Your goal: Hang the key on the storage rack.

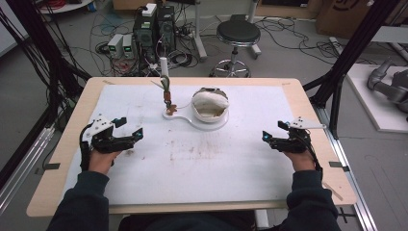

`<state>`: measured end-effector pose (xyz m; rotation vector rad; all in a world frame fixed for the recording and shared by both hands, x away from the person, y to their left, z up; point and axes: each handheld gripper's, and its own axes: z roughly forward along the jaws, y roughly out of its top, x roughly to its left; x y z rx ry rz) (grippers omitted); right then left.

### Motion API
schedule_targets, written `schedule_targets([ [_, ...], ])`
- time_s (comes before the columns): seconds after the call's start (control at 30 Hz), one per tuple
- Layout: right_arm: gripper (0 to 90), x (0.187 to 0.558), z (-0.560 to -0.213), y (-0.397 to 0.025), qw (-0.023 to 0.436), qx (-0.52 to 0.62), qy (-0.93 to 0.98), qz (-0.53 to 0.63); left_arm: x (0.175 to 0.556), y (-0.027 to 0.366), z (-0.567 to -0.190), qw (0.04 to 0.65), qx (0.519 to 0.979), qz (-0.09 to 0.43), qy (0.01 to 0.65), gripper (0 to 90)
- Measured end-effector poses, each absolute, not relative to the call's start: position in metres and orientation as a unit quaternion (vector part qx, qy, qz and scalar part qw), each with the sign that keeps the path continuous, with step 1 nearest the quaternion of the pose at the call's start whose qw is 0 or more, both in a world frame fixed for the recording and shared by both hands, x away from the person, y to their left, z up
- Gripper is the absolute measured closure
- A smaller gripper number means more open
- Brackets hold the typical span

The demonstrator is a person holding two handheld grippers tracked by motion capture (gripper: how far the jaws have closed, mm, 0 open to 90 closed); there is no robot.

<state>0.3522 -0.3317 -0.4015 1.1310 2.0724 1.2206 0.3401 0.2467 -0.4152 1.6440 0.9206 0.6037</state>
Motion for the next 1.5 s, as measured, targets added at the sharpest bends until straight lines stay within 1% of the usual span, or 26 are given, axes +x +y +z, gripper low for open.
schedule_targets([
  [0.2, 20.8, 0.349, -0.404, -0.333, 0.235, 0.411, 0.761, 0.444, 0.339, 0.247, -0.415, 0.549, 0.686, 0.260, 0.399, 16.6],
  [0.47, 20.9, 0.349, -0.404, -0.332, 0.239, 0.408, 0.762, 0.442, 0.338, 0.246, -0.414, 0.549, 0.685, 0.264, 0.401, 16.6],
  [0.93, 20.9, 0.349, -0.401, -0.326, 0.248, 0.405, 0.763, 0.439, 0.334, 0.256, -0.416, 0.558, 0.664, 0.270, 0.419, 16.6],
  [1.5, 20.9, 0.350, -0.402, -0.326, 0.242, 0.411, 0.757, 0.446, 0.334, 0.261, -0.416, 0.563, 0.653, 0.276, 0.425, 16.8],
])
